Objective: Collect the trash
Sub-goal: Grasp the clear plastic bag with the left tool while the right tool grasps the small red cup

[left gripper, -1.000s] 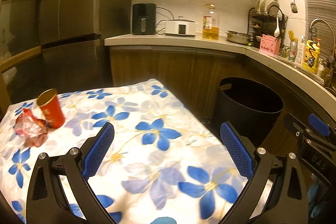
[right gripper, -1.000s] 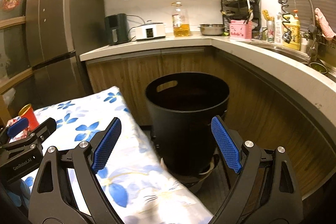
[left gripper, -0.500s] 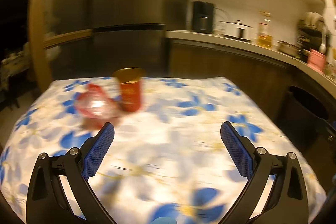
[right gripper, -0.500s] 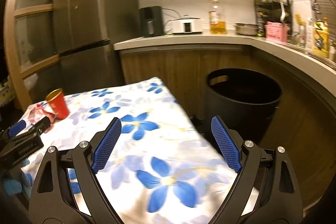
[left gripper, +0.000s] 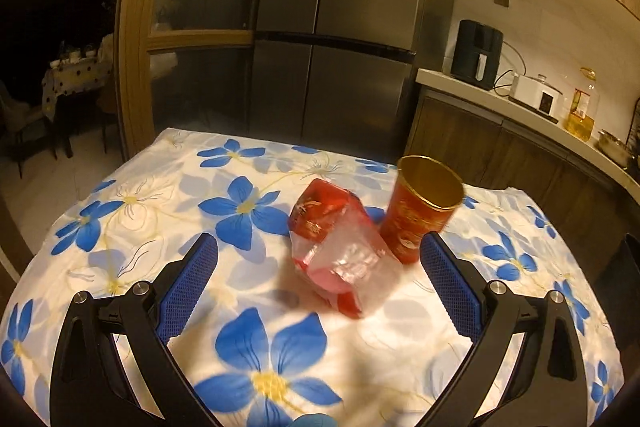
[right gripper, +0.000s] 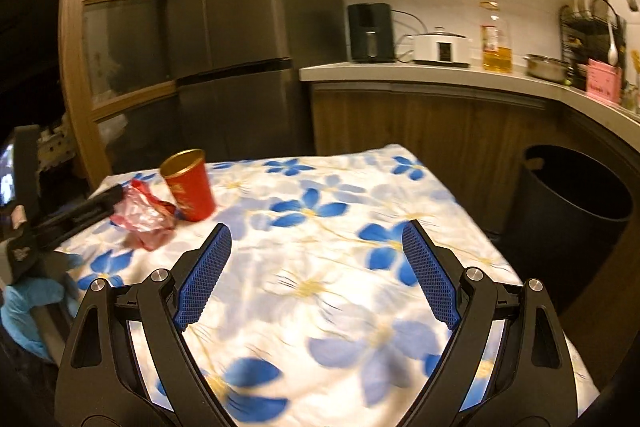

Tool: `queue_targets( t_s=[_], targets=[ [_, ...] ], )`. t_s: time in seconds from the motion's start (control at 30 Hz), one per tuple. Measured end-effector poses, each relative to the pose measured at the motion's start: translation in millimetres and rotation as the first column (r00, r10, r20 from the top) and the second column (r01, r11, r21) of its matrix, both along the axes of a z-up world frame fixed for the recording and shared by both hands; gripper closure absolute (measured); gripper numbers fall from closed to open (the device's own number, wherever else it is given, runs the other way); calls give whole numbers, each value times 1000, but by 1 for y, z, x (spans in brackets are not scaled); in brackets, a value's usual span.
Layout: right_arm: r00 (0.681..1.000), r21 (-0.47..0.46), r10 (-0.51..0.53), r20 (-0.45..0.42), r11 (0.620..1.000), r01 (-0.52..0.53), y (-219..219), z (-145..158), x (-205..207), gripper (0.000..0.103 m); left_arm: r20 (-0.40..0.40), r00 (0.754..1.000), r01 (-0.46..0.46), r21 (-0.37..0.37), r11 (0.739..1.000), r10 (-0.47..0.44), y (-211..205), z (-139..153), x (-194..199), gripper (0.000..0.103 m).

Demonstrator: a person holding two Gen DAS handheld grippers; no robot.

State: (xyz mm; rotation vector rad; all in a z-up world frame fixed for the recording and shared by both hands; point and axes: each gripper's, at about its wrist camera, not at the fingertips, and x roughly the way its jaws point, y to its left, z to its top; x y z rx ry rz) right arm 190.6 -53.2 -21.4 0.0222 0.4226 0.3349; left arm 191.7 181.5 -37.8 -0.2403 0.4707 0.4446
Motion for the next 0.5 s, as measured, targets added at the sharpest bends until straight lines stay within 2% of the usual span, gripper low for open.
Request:
queue_targets(
  t_s=[0.2,0.3,0.37,0.4,0.47,0.5],
  targets=[
    [999,7,37,3,999,-37,34,-1,14,17,-22,1000,2,-23,1000,-3,12,-7,18,7],
    [998,19,57,-6,998,-57,48,-2,24,17,-49,999,7,-59,998,-10,19,-12,26,13],
    [997,27,73,-9,997,-72,58,-3,29,17,-70,997,17,-92,996,-23,23,-18,31,23],
    [997,31,81,-9,996,-81,62,-3,30,17,-87,996,22,-109,994,-32,24,-22,33,33],
    [995,37,98,-13,995,-97,70,-3,35,17,-102,993,37,-137,990,-51,26,-27,36,42],
    [994,41,109,-16,993,-108,77,-4,38,17,-102,993,50,-152,987,-66,27,-29,36,52]
  ],
)
